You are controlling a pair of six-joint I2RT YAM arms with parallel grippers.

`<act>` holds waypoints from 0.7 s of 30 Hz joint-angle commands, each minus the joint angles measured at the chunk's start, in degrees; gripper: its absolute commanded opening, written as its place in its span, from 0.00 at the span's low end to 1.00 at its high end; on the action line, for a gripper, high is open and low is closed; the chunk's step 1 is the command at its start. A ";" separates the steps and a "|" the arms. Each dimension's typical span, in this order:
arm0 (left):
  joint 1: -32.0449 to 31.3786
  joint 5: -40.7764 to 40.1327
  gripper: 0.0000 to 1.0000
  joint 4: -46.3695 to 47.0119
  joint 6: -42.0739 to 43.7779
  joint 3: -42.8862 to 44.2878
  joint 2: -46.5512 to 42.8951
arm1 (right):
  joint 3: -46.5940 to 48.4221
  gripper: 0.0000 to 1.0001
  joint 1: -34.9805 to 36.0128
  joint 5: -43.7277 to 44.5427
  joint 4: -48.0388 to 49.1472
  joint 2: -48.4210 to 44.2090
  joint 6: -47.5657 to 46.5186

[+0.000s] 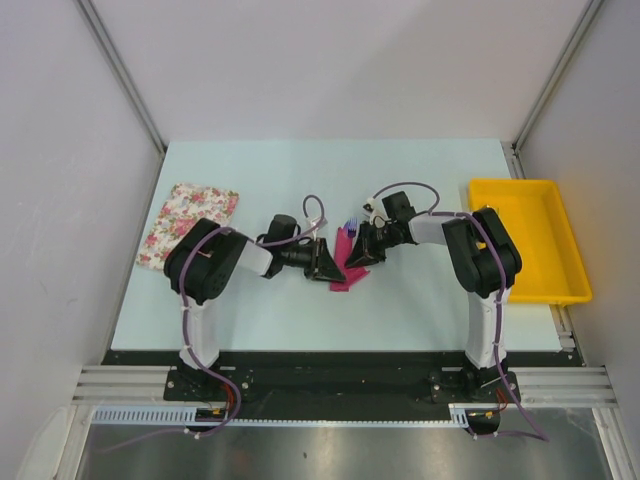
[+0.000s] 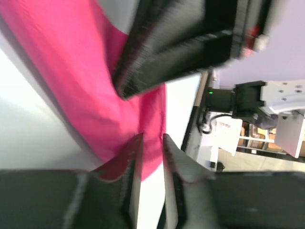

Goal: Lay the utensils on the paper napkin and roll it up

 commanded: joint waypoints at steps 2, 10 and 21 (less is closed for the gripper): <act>-0.17 3.67 0.32 9.08 -3.74 -2.30 -7.38 | -1.02 0.14 -0.20 5.47 -0.26 2.39 -3.83; -2.55 2.19 0.26 12.16 -8.06 -1.86 -4.06 | -0.93 0.13 -0.11 6.80 -1.75 2.13 -5.24; -1.50 -1.86 0.04 5.67 -6.39 -1.95 5.70 | 0.74 0.22 -0.72 10.04 -5.00 -4.10 -5.07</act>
